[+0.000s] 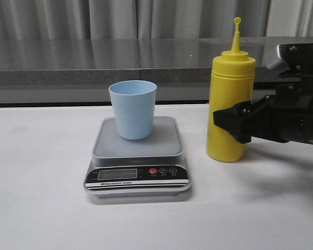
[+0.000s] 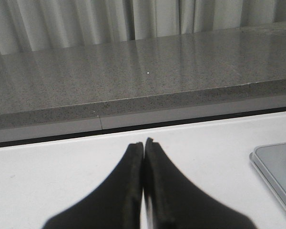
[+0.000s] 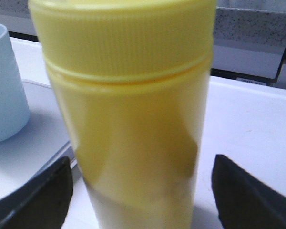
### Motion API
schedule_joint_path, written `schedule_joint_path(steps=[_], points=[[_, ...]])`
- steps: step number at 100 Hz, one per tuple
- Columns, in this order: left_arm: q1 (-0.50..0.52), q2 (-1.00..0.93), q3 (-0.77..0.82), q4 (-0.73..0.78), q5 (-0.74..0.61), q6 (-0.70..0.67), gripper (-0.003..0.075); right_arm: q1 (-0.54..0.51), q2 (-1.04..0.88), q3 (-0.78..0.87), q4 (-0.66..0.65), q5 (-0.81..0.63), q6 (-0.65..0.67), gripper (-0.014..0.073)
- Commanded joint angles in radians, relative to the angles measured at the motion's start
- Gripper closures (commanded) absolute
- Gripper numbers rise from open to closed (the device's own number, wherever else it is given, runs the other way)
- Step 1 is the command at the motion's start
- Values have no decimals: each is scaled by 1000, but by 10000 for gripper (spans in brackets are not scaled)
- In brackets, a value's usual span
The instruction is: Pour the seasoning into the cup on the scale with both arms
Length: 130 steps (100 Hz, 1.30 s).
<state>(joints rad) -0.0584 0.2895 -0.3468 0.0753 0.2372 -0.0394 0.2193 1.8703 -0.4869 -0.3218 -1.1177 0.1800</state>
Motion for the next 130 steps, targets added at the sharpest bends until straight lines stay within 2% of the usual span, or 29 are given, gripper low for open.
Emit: schedule_joint_path(steps=[1,36,62,71,130], points=[[1,6,-26,-8,-82,-1,738,-8,-47,2,6,-93,-8,-1],[1,6,-26,-8,-82,-1,738,-8,-126,105,36,-110,-8,-1],[1,6,-26,-8,-82,-1,738,-8,-260,193,103,-74,-8,0],[1,6,-26,-8,-82,-1,738,-8,-335,208,130,-4,-10,0],[1,6,-26,-8,-82,-1,738,-8,-999,206,228,719,-31,1]])
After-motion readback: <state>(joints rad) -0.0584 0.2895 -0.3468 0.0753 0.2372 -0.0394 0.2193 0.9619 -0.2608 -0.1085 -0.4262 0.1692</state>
